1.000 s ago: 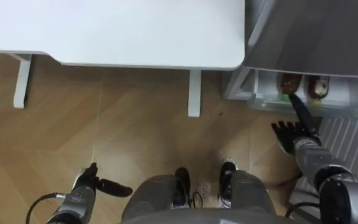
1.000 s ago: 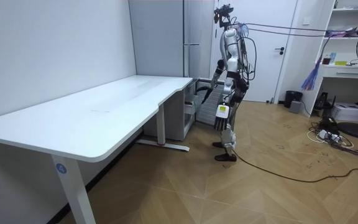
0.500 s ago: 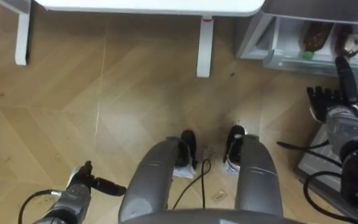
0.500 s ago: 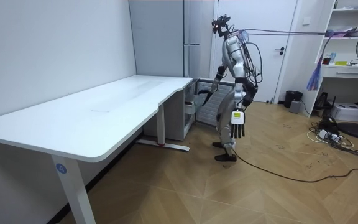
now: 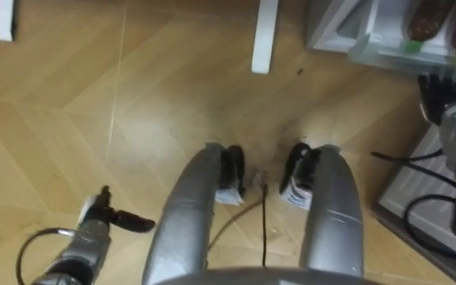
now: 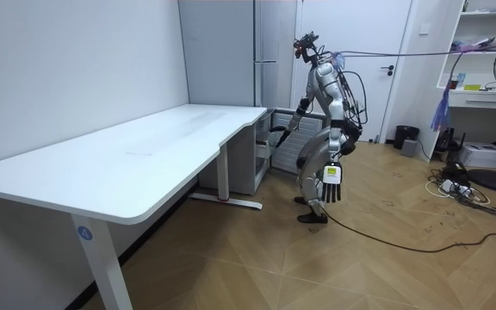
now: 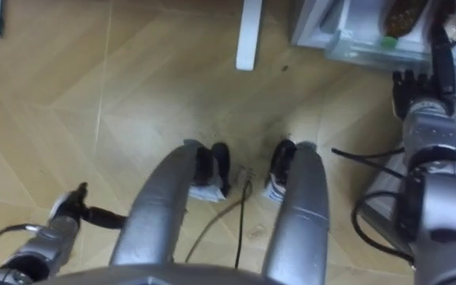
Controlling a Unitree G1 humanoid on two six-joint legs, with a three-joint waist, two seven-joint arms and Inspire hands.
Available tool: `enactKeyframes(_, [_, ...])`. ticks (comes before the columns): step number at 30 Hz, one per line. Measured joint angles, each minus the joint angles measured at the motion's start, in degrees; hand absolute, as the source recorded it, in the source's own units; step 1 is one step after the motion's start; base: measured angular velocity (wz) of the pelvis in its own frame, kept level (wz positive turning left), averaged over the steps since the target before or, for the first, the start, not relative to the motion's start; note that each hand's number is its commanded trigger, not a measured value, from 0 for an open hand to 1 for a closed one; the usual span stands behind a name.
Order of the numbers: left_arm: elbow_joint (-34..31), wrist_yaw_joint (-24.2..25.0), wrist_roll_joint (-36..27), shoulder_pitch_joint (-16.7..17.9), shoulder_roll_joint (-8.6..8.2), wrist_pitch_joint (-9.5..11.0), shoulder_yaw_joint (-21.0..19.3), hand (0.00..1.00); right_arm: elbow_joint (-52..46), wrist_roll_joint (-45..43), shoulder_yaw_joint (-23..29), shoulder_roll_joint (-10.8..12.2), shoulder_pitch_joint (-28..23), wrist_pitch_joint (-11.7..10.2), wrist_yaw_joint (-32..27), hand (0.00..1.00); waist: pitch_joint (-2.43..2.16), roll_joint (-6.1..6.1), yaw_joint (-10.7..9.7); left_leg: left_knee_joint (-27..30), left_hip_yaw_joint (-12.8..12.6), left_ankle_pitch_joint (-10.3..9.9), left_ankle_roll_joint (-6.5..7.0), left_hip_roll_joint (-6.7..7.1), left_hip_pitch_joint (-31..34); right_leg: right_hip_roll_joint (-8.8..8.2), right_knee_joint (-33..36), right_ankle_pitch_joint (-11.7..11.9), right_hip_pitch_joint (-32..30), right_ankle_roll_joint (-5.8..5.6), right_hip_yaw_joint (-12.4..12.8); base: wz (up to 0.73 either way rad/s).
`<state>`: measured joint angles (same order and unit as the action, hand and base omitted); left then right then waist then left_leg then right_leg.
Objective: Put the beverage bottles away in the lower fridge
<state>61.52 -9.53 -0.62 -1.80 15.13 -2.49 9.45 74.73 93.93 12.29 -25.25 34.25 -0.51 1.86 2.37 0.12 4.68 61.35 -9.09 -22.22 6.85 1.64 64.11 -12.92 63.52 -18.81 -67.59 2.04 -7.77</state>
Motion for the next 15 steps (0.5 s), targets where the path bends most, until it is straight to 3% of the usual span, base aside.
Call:
enactKeyframes(3, [-0.2,0.0,-1.2,0.4,0.72,-0.2,2.0,0.0,-0.2,0.0,-2.6,-1.8,0.2,0.8,0.0,0.0,-0.11,0.03,0.3,2.0,0.0,-0.3,0.29,0.09,2.1,-0.31,1.6,-0.4,-1.8,-0.32,0.3,0.0])
enactKeyframes(10, [-6.6,1.0,-2.1,5.8,1.69,-1.3,2.5,0.0,-2.1,-1.4,-4.6,-3.7,0.2,0.6,-1.1,0.0,-0.22,-0.2,0.4,3.7,-0.6,-0.2,0.83,1.28,5.0,-4.11,4.2,-0.8,-4.8,-0.91,-0.2,0.06])
enactKeyframes(15, [-9.0,1.2,-2.6,7.8,1.89,-1.7,2.5,0.0,-5.3,-1.4,-6.6,-3.9,0.2,0.1,-4.5,0.0,-0.16,-0.47,0.5,3.7,-0.9,0.2,0.83,1.24,5.6,-5.02,4.6,-0.8,-5.8,-0.93,-0.5,-0.01])
